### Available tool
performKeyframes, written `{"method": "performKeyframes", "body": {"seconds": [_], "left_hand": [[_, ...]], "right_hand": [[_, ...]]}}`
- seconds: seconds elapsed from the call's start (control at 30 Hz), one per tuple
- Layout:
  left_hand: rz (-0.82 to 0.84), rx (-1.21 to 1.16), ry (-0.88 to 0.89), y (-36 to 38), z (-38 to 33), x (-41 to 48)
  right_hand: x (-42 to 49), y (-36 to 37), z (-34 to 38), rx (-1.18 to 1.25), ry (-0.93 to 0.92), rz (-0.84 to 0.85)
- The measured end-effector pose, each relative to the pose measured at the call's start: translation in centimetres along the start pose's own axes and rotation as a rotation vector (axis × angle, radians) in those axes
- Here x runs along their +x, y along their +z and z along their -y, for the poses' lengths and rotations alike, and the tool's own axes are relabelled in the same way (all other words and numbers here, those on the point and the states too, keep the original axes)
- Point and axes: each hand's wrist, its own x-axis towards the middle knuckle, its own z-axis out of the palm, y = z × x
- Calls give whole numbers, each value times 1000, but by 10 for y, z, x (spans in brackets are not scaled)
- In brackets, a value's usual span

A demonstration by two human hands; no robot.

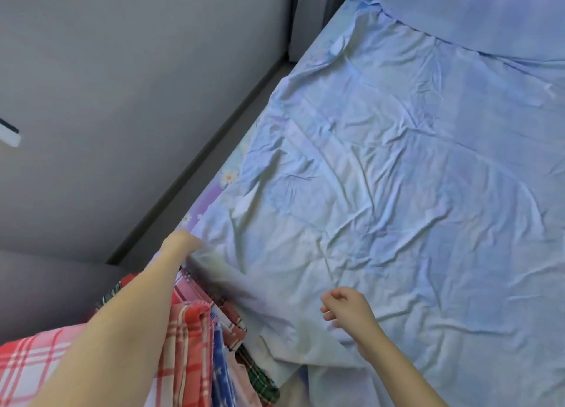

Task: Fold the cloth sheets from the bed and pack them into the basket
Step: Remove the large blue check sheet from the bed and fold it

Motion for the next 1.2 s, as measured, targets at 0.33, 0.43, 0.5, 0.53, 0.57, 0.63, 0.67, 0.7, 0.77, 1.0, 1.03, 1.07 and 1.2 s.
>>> {"method": "performKeyframes", "body": {"seconds": [0.33,0.43,0.5,0.53,0.57,0.63,0.67,0.7,0.77,1.0,1.03,1.07,1.2], "left_hand": [[-65,-121,631,-5,-108,-114],[58,-140,803,2,-149,-166],[171,-202,855,2,-166,-189],[183,-237,844,2,-170,-195],[146,-249,814,6,-173,-200],[87,-155,727,24,-170,-209],[144,-119,663,37,-162,-210],[270,-133,597,56,-158,-221],[553,-312,427,87,-143,-237],[604,-380,472,146,-131,-307],[540,-299,512,152,-129,-317],[449,-238,552,158,-126,-332],[-12,-56,767,169,-114,-367]], "right_hand": [[0,41,36,113,-295,73],[-15,34,54,264,-338,-106],[-23,9,52,473,-239,-239],[-24,-6,47,568,-165,-270],[-28,-23,41,650,-92,-284],[-39,-57,27,852,45,-246],[-45,-68,22,966,108,-156],[-56,-84,12,1071,153,-76],[-62,-95,-6,1147,222,-10],[-98,-124,-54,656,174,-135],[-102,-128,-59,626,159,-165],[-109,-132,-64,598,145,-220],[-126,-136,-63,434,42,-385]]}}
